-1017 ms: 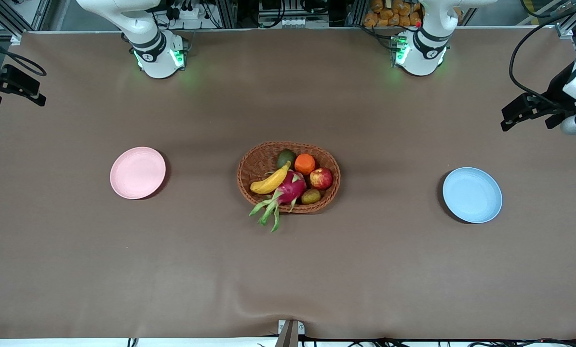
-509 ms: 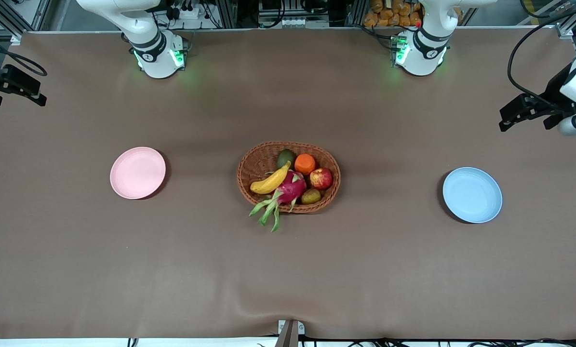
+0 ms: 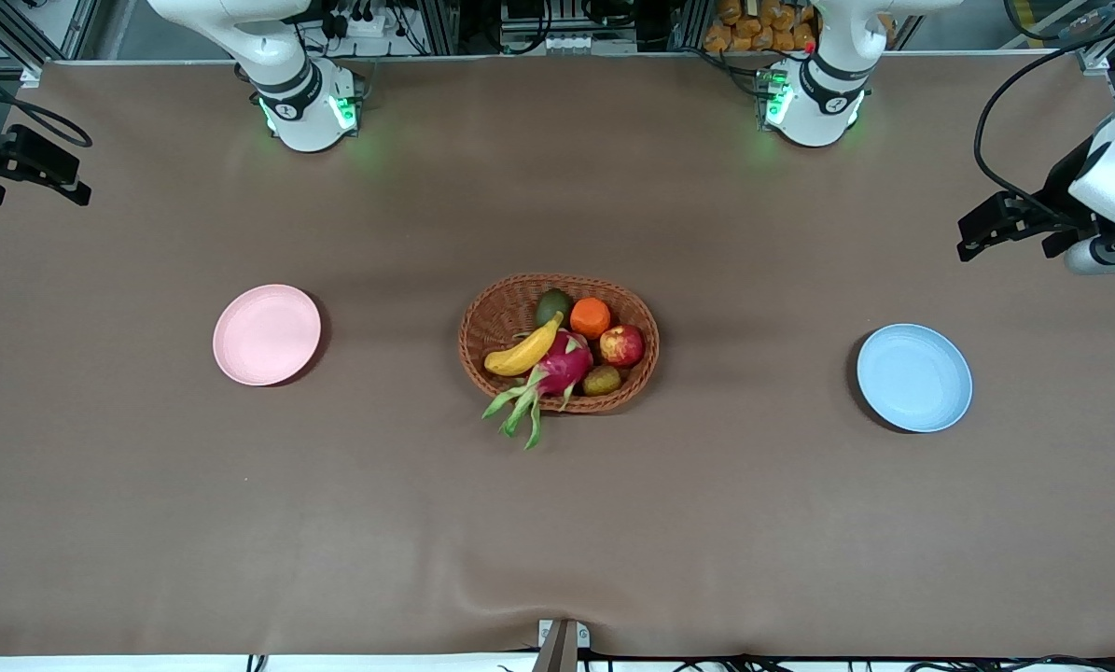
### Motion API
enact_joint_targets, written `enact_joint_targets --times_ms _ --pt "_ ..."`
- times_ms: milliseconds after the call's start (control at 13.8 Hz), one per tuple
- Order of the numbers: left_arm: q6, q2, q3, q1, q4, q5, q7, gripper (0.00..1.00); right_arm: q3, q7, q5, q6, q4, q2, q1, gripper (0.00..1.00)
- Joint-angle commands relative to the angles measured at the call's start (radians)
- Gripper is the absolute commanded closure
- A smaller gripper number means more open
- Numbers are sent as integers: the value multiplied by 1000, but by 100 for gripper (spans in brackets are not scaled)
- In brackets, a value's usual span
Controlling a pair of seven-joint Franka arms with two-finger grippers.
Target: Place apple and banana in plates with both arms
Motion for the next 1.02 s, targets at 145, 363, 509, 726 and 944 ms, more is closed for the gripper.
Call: enact_joint_targets --times_ms 145,363,509,726,944 --pt "20 109 -31 -42 5 -70 -14 0 5 -7 8 3 -25 -24 -3 0" --pt "75 170 -51 -105 -4 -84 -49 0 5 -7 10 1 -25 -24 -2 0" --pt "104 184 -60 -153 -30 -83 -64 0 5 -7 10 1 -25 -24 -2 0" --pt "228 238 -62 -226 -81 -84 -187 0 5 -7 11 9 -23 -24 -2 0" --pt "292 305 -63 -250 -78 -179 -279 0 5 -7 11 15 -23 -22 -3 0"
